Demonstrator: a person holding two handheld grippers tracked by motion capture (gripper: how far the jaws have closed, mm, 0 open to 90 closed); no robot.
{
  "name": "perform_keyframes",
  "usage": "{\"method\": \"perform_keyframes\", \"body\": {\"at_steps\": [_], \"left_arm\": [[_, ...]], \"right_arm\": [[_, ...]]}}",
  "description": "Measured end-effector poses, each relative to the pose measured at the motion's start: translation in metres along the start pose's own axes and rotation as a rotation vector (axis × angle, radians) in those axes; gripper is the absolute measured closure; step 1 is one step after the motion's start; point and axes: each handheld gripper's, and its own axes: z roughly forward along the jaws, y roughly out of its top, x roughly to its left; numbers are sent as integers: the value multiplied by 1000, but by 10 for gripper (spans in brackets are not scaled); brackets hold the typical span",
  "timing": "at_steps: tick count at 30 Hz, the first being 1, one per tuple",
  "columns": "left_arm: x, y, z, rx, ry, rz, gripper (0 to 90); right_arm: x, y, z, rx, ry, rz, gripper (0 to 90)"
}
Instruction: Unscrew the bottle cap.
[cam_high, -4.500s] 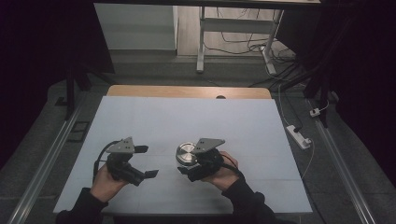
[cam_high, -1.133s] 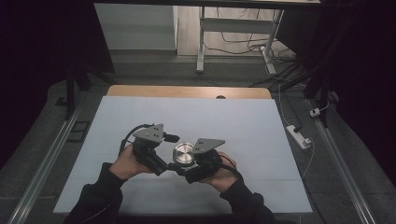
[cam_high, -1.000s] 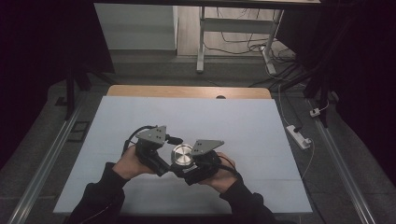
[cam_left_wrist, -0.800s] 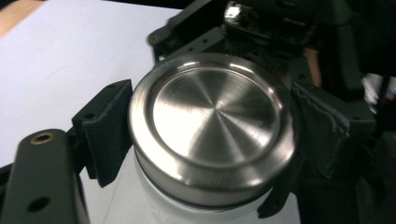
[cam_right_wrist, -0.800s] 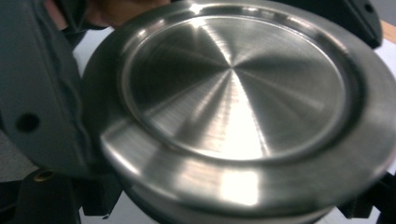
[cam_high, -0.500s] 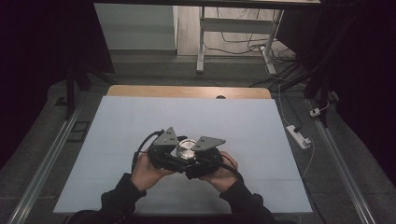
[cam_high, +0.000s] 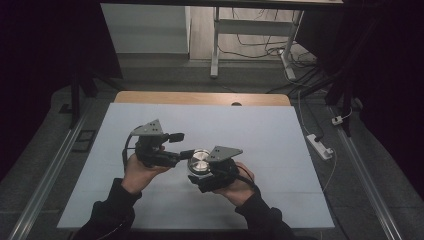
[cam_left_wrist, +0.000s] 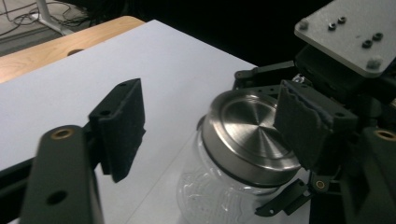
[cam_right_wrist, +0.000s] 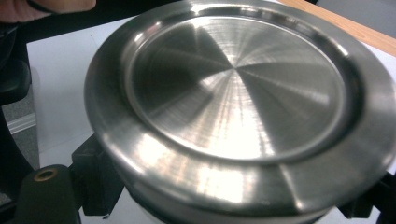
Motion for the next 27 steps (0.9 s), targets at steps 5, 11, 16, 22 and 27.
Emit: {"method": "perform_keyframes", "body": {"at_steps": [5, 11, 16, 22, 27], "left_arm": [[-1, -1, 5, 25, -27, 7, 314], [-7, 0, 8, 60, 13, 48, 368], [-4, -1, 8, 60, -47, 51, 392], [-6, 1, 16, 122, -160, 108, 137], [-8, -3, 29, 183, -213, 171, 105]], "right_arm": [[-1, 0, -1, -3, 1, -3, 150], [-1, 1, -3, -14, 2, -6, 151], [0, 1, -2, -7, 3, -12, 150], [-1, 1, -2, -8, 9, -14, 151], [2, 1, -2, -16, 42, -27, 150]]}}
